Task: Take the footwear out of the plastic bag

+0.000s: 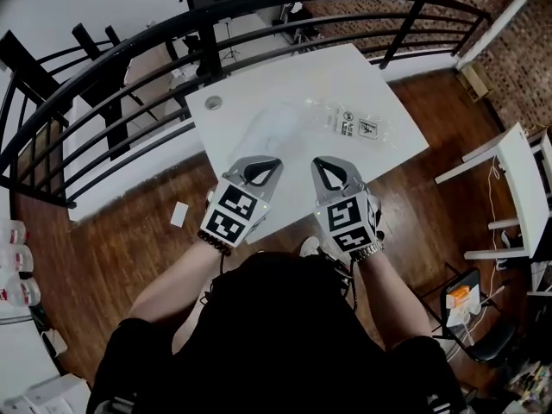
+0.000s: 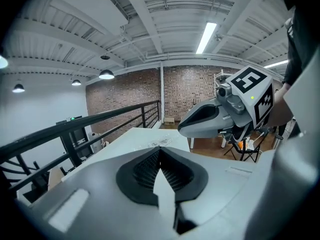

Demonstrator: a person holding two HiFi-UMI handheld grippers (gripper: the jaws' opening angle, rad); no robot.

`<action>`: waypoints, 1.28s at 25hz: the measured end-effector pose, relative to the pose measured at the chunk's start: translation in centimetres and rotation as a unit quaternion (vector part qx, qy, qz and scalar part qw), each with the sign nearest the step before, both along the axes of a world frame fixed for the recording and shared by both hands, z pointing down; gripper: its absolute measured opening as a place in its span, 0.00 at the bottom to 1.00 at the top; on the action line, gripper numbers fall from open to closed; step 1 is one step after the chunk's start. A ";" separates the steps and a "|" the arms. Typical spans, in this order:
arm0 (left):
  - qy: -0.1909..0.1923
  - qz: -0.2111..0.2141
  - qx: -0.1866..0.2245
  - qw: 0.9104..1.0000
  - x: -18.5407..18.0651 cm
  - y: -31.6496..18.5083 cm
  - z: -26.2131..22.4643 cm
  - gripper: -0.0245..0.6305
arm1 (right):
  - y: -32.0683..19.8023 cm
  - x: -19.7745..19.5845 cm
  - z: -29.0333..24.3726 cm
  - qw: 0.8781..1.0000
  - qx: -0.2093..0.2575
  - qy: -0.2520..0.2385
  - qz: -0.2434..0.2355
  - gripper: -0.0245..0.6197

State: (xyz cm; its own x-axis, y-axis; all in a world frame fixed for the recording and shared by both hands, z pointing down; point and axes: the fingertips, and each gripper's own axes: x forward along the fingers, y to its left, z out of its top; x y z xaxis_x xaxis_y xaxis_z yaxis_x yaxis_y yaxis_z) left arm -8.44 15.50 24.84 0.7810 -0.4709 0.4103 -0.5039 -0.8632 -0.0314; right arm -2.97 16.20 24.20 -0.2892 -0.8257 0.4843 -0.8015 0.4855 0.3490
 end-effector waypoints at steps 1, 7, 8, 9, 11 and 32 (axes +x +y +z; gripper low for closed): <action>0.000 0.002 0.003 1.000 0.3 0.3 -0.2 0.06 | 0.2 0.0 -0.3 1.000 0.004 -0.004 0.000 0.03; -0.017 0.011 0.029 0.999 2.7 1.4 -0.6 0.06 | 0.7 0.6 -1.0 0.999 0.015 -0.031 0.003 0.03; -0.019 0.011 0.029 0.999 2.9 1.5 -0.5 0.06 | 0.8 0.7 -1.1 0.999 0.016 -0.035 0.004 0.03; -0.021 0.011 0.029 0.999 3.1 1.7 -0.6 0.06 | 0.9 0.9 -1.3 0.999 0.019 -0.038 0.005 0.03; -0.026 0.009 0.030 0.999 3.5 1.8 -0.6 0.06 | 0.9 1.3 -1.5 0.999 0.024 -0.042 0.005 0.03; -0.043 -0.011 0.033 0.998 6.9 1.6 -0.2 0.06 | 1.3 4.3 -1.2 0.997 0.027 -0.065 -0.013 0.03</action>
